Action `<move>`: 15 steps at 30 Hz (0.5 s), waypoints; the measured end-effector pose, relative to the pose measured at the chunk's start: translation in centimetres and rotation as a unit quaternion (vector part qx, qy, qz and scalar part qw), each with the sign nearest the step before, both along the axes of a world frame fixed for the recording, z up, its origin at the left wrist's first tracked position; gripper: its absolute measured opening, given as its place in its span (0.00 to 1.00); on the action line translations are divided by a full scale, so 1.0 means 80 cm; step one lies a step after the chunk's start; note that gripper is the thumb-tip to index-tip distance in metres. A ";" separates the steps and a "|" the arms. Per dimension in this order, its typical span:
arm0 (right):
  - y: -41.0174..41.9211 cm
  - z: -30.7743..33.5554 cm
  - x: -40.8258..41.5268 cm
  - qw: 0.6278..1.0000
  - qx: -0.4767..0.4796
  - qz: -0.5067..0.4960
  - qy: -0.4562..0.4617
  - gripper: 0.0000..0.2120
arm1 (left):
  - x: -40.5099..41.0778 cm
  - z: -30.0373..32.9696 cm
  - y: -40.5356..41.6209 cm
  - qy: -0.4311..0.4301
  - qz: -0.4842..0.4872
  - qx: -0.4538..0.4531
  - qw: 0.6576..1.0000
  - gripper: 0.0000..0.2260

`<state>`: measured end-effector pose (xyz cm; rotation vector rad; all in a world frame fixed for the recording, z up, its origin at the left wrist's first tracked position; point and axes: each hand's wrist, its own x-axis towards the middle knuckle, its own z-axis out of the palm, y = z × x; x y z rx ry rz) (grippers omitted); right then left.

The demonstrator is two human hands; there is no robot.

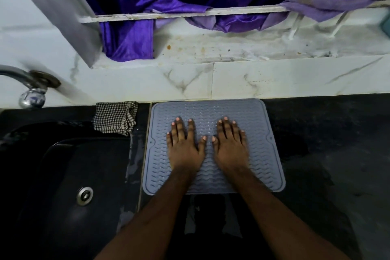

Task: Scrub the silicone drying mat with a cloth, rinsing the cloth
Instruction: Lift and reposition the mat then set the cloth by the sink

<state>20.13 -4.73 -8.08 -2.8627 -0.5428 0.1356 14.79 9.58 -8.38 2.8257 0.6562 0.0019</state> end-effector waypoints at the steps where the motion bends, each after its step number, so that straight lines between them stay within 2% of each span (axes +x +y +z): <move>1: 0.002 -0.002 0.000 1.000 -0.004 -0.004 -0.002 0.30 | 0.000 -0.001 0.001 -0.002 -0.004 -0.003 1.000 0.35; 15: 0.027 0.009 -0.004 1.000 -0.016 0.004 -0.003 0.29 | 0.002 0.007 0.012 -0.018 0.007 -0.022 1.000 0.34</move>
